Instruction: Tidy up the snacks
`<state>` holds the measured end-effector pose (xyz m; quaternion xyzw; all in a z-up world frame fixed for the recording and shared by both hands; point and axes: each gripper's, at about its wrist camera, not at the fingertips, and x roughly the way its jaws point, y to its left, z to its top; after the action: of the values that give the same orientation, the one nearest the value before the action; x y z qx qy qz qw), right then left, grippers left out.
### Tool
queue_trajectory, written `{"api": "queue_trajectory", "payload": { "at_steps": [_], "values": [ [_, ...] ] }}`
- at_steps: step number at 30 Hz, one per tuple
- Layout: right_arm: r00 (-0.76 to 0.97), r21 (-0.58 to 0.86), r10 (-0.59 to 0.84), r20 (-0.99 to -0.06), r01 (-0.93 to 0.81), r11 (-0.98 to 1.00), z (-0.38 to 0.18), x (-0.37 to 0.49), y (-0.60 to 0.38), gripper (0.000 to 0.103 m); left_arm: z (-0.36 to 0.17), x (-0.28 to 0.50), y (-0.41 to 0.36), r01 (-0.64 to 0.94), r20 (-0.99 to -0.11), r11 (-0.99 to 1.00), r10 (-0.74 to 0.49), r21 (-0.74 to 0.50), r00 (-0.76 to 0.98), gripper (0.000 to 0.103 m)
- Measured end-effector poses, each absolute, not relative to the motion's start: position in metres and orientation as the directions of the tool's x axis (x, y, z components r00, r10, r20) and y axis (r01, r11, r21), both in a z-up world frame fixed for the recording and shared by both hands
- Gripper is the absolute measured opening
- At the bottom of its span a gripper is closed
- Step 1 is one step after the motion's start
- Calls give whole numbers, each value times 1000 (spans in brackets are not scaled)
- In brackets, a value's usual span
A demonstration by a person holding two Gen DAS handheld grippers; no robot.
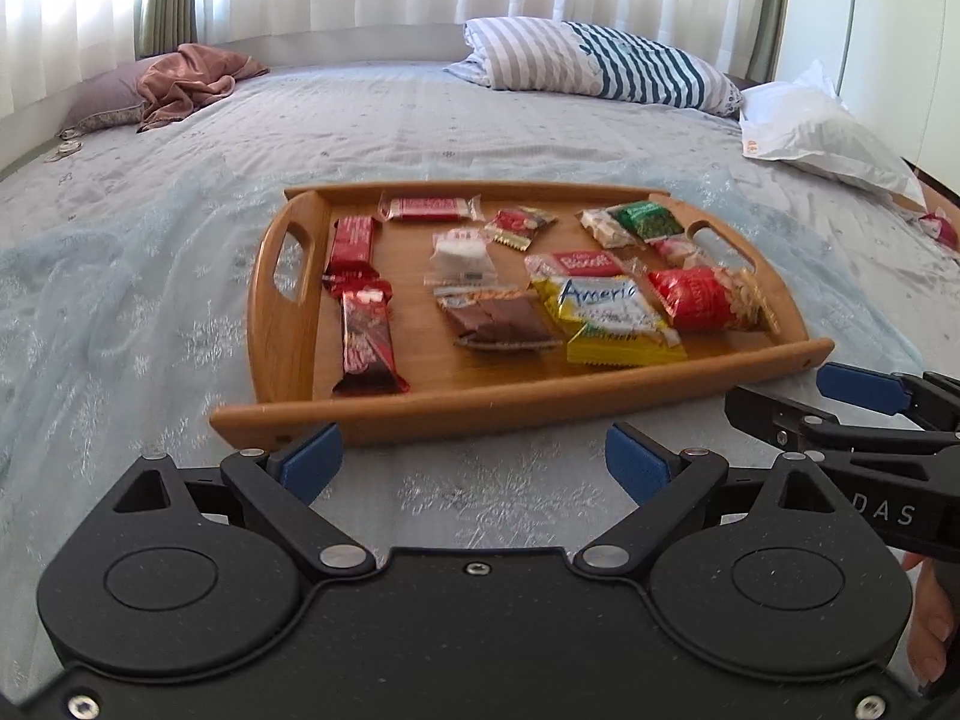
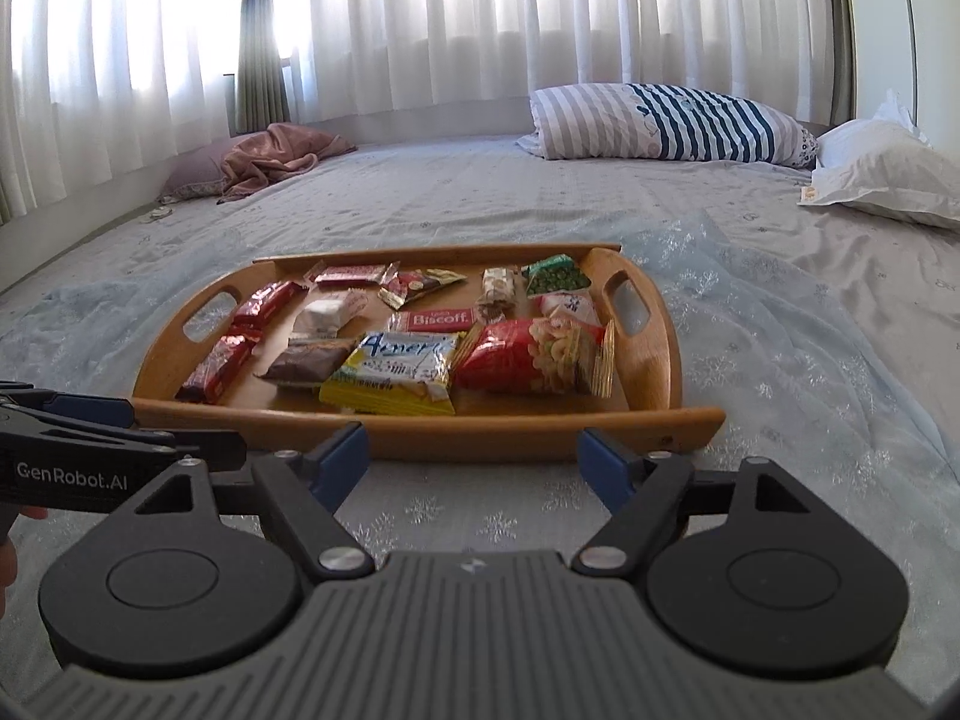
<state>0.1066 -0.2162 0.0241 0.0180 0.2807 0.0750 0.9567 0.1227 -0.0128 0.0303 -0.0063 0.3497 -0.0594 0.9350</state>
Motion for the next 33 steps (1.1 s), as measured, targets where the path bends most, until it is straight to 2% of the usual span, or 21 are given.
{"api": "queue_trajectory", "payload": {
  "at_steps": [8,12,20,33],
  "values": [
    [805,13,112,-583,-128,992,-4,105,-205,90,1,123,-9,80,-663,997,-68,-12,745,94],
    [792,26,118,-599,-128,991,-9,109,-205,103,-4,124,-7,65,-647,998,-53,-6,761,96],
    [793,21,117,-597,-130,991,-16,107,-204,103,-11,124,-5,45,-635,999,-43,-12,771,102],
    [800,20,116,-589,-129,991,-17,106,-204,103,-14,122,-4,42,-624,999,-47,-22,780,103]
  ]
}}
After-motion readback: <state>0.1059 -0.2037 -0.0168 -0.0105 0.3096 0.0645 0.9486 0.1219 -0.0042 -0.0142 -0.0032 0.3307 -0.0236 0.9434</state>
